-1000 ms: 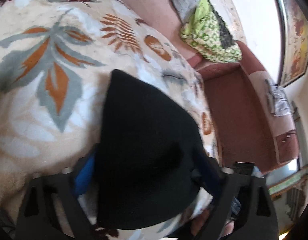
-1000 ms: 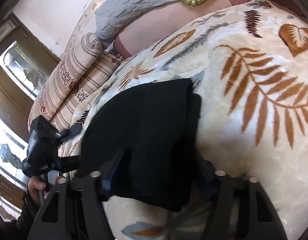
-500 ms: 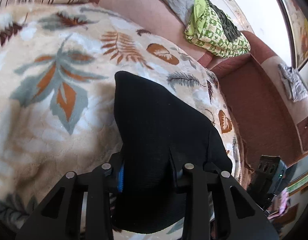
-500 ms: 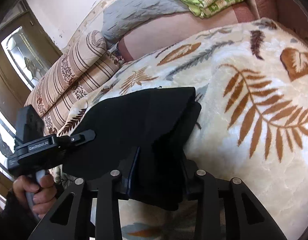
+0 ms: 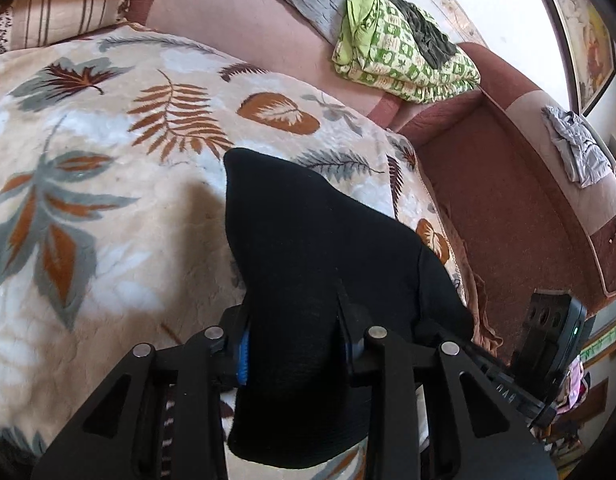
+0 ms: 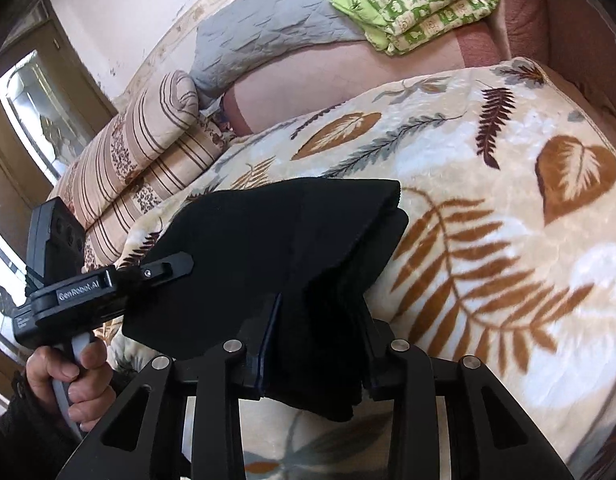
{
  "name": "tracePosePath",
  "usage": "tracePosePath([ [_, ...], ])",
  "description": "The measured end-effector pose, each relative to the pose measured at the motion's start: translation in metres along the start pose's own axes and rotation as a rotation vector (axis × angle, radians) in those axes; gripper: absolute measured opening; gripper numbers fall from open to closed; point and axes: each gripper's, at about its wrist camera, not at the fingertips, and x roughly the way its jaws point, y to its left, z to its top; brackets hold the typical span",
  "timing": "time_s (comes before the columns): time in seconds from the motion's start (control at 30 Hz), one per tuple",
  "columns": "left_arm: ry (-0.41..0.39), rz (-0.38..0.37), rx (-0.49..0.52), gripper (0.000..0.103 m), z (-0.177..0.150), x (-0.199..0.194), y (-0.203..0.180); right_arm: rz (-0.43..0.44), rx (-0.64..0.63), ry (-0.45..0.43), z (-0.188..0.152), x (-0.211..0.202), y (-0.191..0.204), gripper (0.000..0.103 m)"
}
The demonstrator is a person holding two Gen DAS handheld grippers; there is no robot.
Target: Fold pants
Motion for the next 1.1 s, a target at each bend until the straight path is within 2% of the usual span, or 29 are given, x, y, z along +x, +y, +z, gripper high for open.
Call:
tracePosePath([
  [0.17,-0.002,0.006,0.029,0.030,0.013,0.014,0.001,-0.023,-0.052,0.013,0.022,0.014,-0.002,0.033],
  [0.4,-0.004,0.004,0.078,0.030,0.052,0.051,0.001,-0.042,-0.023,-0.005,0.056,0.042,-0.024,0.033],
  [0.57,-0.004,0.010,0.086,0.030,0.054,0.068,0.008,-0.043,0.003,-0.010,0.058,0.058,-0.036,0.033],
  [0.63,-0.014,0.033,0.110,0.030,0.054,0.070,0.005,-0.055,-0.010,-0.014,0.060,0.061,-0.036,0.033],
  [0.77,-0.039,0.030,0.107,0.030,0.061,0.071,0.005,-0.067,-0.030,-0.031,0.063,0.066,-0.035,0.033],
  [0.87,-0.022,0.045,0.083,0.030,0.061,0.078,0.012,-0.090,-0.030,0.000,0.060,0.079,-0.038,0.034],
  [0.97,-0.011,0.061,0.074,0.034,0.059,0.084,0.016,-0.082,-0.014,-0.004,0.058,0.083,-0.041,0.037],
  [1.1,-0.012,0.060,0.043,0.046,0.057,0.087,0.022,-0.047,0.043,-0.015,0.054,0.083,-0.050,0.041],
])
